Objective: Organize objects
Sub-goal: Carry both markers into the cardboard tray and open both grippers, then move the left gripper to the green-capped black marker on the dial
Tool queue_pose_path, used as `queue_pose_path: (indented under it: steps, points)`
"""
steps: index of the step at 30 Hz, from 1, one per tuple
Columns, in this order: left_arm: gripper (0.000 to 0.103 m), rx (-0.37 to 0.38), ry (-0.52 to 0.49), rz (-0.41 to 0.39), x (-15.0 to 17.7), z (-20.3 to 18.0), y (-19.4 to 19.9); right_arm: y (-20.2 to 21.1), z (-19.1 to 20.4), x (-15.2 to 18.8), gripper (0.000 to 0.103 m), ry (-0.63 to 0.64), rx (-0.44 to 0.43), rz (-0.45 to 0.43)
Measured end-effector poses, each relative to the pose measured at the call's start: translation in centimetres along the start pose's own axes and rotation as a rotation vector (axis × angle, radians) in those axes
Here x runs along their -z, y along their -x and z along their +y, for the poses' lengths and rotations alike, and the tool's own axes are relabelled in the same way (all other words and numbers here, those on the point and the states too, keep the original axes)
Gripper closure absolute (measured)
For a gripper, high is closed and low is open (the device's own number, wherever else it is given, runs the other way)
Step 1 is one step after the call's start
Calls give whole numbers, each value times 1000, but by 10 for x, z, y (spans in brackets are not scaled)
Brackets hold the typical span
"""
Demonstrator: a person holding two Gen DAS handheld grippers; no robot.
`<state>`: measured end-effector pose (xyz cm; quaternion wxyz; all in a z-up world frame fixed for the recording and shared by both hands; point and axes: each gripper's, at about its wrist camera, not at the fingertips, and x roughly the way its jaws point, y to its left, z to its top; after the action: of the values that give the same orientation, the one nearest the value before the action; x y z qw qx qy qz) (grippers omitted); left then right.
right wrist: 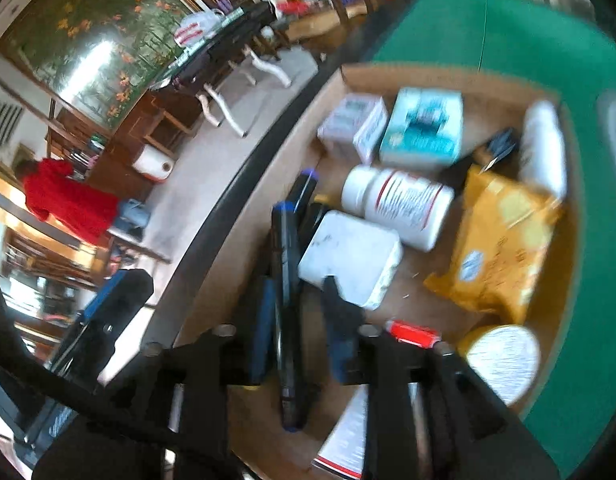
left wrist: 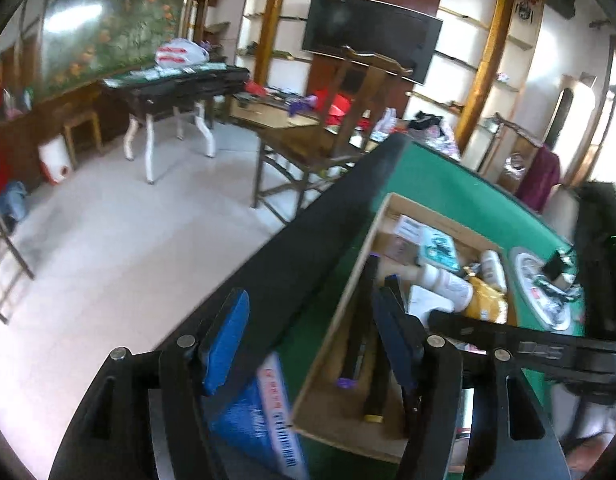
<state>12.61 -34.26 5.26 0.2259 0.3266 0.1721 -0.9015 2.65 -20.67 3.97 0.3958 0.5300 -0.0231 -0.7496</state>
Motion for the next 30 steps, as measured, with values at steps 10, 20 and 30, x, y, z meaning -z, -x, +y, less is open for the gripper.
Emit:
queue_pose_path:
  steps: [10,20,30]
  points:
    - [31,-178,-163,-167,9,-38,30,87,2,34,28,103,227,-304]
    - [30,-174,-278,-192,16,-84,49,115,-11,57,28,102,285,-350]
    - [30,-154,-395,-196,30,-136,63,144,-51,70,28,10,272,-395]
